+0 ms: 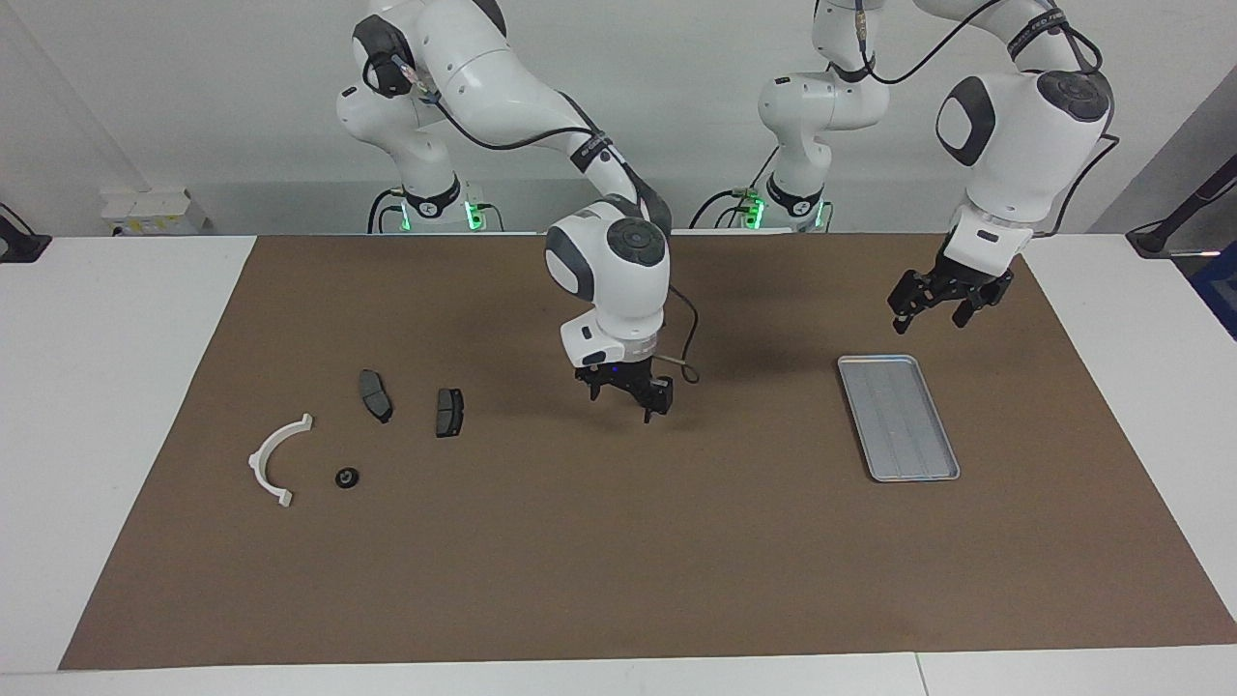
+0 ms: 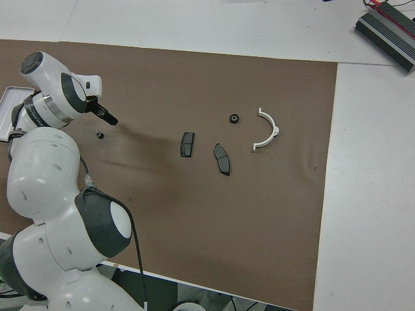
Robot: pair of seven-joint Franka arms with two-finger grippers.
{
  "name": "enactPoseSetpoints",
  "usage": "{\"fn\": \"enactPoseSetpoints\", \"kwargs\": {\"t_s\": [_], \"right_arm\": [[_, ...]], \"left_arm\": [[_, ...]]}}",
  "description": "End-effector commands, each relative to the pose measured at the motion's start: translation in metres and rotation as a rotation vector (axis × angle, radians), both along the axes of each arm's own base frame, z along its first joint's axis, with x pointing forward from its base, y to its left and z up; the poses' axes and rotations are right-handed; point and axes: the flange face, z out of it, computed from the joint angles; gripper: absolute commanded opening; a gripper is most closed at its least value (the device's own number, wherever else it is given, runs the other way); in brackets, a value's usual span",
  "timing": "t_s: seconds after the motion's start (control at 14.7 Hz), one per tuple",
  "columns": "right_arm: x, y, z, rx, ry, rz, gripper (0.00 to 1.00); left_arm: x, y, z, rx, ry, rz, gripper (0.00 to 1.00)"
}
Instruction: Pick bearing gear from pile to tray
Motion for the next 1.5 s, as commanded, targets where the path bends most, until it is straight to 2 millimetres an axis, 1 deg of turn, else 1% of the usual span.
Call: {"fn": "enactPoseSetpoints", "kwargs": {"t_s": [0.0,0.07,0.14,0.2,0.27,0.34,0.48,0.54,0.61,0.68,0.75,0.89,0.95,1.02,1.09,1.16,1.23,1.29,1.36,1.43], "right_arm": [[0.01,-0.038,0.04,-0.025,0.005,0.063,1.0],[0.014,-0.055,0.052,-0.031,0.011,0.091,1.0],[0.019,-0.073,0.062,-0.041,0.019,0.127,1.0],[0.023,-0.088,0.071,-0.048,0.026,0.162,1.0],[0.027,-0.105,0.078,-0.053,0.032,0.183,1.0],[0.03,-0.12,0.081,-0.06,0.042,0.199,1.0],[0.039,-0.152,0.088,-0.066,0.05,0.232,1.0],[0.043,-0.167,0.088,-0.071,0.063,0.248,1.0],[0.049,-0.187,0.088,-0.073,0.069,0.258,1.0],[0.054,-0.208,0.087,-0.075,0.073,0.272,1.0],[0.058,-0.222,0.086,-0.076,0.076,0.281,1.0],[0.064,-0.249,0.083,-0.076,0.079,0.267,1.0],[0.066,-0.261,0.081,-0.075,0.081,0.258,1.0],[0.067,-0.273,0.081,-0.075,0.081,0.256,1.0],[0.069,-0.285,0.079,-0.075,0.082,0.253,1.0],[0.07,-0.299,0.075,-0.075,0.077,0.252,1.0],[0.072,-0.31,0.069,-0.073,0.078,0.243,1.0],[0.073,-0.318,0.06,-0.07,0.072,0.232,1.0],[0.073,-0.331,0.047,-0.067,0.064,0.216,1.0],[0.071,-0.339,0.035,-0.063,0.053,0.206,1.0]], "left_arm": [[-0.004,0.0,-0.001,0.023,-0.014,-0.013,1.0],[-0.004,-0.003,-0.002,0.026,-0.014,-0.014,1.0],[-0.003,-0.013,-0.008,0.024,-0.004,-0.019,1.0],[-0.002,-0.028,-0.016,0.026,0.01,-0.015,1.0],[-0.002,-0.041,-0.019,0.037,0.015,-0.008,1.0],[-0.003,-0.056,-0.022,0.042,0.021,-0.008,1.0],[-0.006,-0.099,-0.023,0.034,0.015,0.031,1.0],[-0.003,-0.124,-0.03,0.03,0.019,0.051,1.0],[-0.001,-0.149,-0.031,0.022,0.016,0.061,1.0],[0.005,-0.167,-0.039,0.02,0.022,0.081,1.0],[0.005,-0.188,-0.044,0.016,0.019,0.084,1.0],[0.003,-0.203,-0.046,0.007,0.009,0.076,1.0],[0.002,-0.224,-0.064,0.013,0.029,0.076,1.0],[0.006,-0.242,-0.077,0.019,0.039,0.092,1.0],[0.015,-0.26,-0.089,0.041,0.035,0.099,1.0],[0.024,-0.276,-0.095,0.052,0.019,0.122,1.0],[0.027,-0.286,-0.102,0.054,0.02,0.134,1.0],[0.021,-0.302,-0.115,0.062,0.033,0.118,1.0],[0.013,-0.315,-0.123,0.068,0.041,0.103,1.0],[0.012,-0.319,-0.126,0.07,0.042,0.097,1.0]]}}
